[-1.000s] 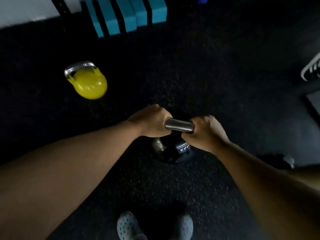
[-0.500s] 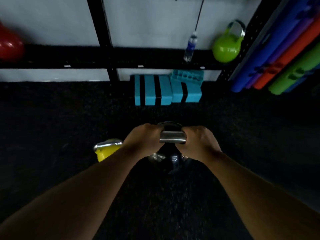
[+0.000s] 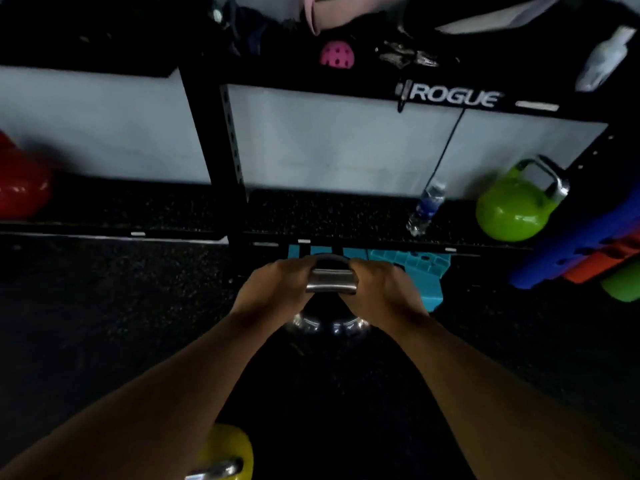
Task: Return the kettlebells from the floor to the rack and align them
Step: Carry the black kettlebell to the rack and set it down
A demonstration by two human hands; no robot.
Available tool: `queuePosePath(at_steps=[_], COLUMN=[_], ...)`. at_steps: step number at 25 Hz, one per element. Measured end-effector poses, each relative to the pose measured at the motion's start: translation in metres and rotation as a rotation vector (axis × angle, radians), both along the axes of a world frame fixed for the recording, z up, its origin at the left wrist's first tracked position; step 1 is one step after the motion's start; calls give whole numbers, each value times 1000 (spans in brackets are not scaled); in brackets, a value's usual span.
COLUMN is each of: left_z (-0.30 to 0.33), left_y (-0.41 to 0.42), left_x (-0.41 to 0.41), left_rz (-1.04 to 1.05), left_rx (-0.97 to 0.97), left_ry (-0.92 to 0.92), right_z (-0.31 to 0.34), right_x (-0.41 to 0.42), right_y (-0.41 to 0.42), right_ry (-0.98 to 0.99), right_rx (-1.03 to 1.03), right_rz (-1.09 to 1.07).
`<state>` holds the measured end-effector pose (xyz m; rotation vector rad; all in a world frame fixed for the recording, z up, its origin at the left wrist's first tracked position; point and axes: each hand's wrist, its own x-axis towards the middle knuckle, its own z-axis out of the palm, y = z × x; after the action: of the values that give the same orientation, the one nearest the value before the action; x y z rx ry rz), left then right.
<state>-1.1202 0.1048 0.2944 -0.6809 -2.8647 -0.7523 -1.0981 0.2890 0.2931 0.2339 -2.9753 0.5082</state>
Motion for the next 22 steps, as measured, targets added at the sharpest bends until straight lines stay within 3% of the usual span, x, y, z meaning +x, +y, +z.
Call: queuePosePath(at_steps=[4,12,22], left_z=[0,-54,-84], left_y=[18,28,47], left_x=[-91,-253,-377], left_rz=[96,141,87], left_rx=[-9,-105,-150], left_ry=[-61,58,91], right_z=[-10,-52,-83], right_x=[-102,-269,-379], right_y=[16,22,31], right_ry=[0,-2,32], right_rx=[-50,-46,-8], right_rz=[33,47,-57])
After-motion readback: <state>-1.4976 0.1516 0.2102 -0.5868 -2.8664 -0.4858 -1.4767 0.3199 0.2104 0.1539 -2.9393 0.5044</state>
